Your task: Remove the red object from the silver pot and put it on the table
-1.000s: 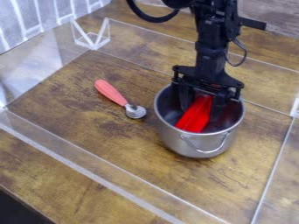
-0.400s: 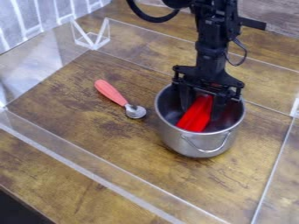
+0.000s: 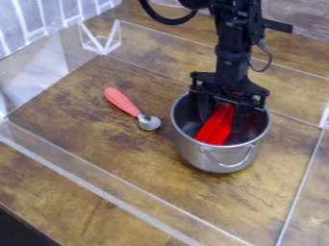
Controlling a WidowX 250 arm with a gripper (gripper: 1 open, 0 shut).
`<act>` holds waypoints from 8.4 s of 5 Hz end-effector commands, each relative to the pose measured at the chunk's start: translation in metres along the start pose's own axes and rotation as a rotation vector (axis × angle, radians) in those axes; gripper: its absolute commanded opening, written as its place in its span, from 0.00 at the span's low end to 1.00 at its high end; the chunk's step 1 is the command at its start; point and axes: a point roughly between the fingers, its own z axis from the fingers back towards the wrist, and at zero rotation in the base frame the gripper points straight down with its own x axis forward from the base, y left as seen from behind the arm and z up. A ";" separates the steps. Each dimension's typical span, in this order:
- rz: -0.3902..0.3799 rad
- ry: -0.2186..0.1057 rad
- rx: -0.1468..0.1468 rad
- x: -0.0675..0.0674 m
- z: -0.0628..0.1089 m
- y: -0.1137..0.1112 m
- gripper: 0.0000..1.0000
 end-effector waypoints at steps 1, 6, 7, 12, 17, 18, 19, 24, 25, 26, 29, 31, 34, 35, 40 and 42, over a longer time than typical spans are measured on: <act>0.013 -0.018 -0.013 0.003 0.003 0.002 0.00; 0.018 -0.024 -0.030 0.001 0.013 0.002 0.00; 0.017 -0.030 -0.036 0.001 0.018 0.003 0.00; 0.011 -0.051 -0.050 -0.002 0.033 0.007 0.00; 0.007 -0.072 -0.058 -0.004 0.049 0.012 0.00; 0.006 -0.075 -0.059 -0.004 0.051 0.013 0.00; 0.006 -0.078 -0.059 -0.005 0.053 0.015 0.00; 0.024 -0.124 -0.069 -0.005 0.090 0.025 0.00; 0.025 -0.143 -0.078 -0.007 0.101 0.029 0.00; 0.026 -0.168 -0.089 -0.010 0.115 0.034 0.00; 0.029 -0.230 -0.103 -0.029 0.135 0.059 0.00; 0.024 -0.237 -0.085 -0.048 0.126 0.073 0.00; 0.018 -0.219 -0.038 -0.067 0.106 0.082 0.00; 0.021 -0.209 -0.022 -0.072 0.094 0.086 0.00; 0.021 -0.155 0.017 -0.087 0.037 0.108 1.00; 0.023 -0.153 0.003 -0.081 0.010 0.110 1.00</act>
